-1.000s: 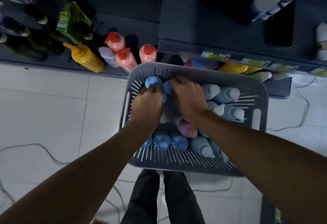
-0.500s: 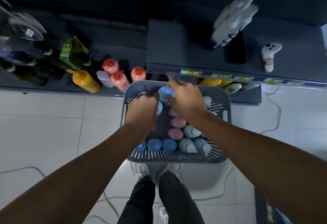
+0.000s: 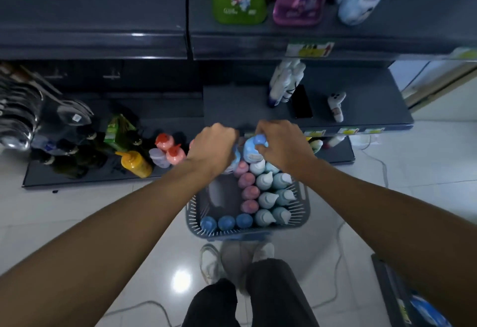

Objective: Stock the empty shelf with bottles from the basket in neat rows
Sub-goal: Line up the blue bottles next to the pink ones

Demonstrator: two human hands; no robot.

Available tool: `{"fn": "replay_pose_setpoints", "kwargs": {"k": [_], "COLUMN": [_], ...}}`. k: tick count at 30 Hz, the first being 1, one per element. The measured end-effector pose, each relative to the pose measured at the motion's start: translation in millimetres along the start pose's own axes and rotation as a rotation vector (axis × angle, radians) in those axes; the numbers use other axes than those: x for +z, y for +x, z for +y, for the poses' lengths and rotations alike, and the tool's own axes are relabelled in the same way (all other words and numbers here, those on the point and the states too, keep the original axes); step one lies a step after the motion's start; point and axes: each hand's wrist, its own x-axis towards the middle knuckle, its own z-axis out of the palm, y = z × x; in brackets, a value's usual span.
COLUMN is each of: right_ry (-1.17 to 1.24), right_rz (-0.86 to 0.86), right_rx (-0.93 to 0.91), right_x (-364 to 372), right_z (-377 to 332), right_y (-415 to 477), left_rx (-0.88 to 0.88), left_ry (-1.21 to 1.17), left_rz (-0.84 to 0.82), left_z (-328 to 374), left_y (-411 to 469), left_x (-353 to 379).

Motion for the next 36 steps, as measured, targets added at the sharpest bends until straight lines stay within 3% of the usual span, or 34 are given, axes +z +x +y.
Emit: {"fn": "replay_pose_setpoints", "kwargs": {"k": [21, 27, 36], "right_ry": [-0.008, -0.014, -0.037], "right_rz": [0.302, 0.277, 0.255], "right_rx": [0.038, 0.094, 0.018], "right_x": [-224.8, -277.3, -322.1], "right_z": [21.8, 47.8, 112.4], "right_y": [-40.2, -43.2, -24.2], "left_rx": [0.324, 0.377, 0.338], "left_ry": [0.007, -0.016, -0.05], "left_rz": [0.259, 0.316, 0.337], "left_z": [99.1, 131.4, 187.8], "left_y": [10.6, 12.4, 45.6], "left_x": [-199.1, -230.1, -246.9]}}
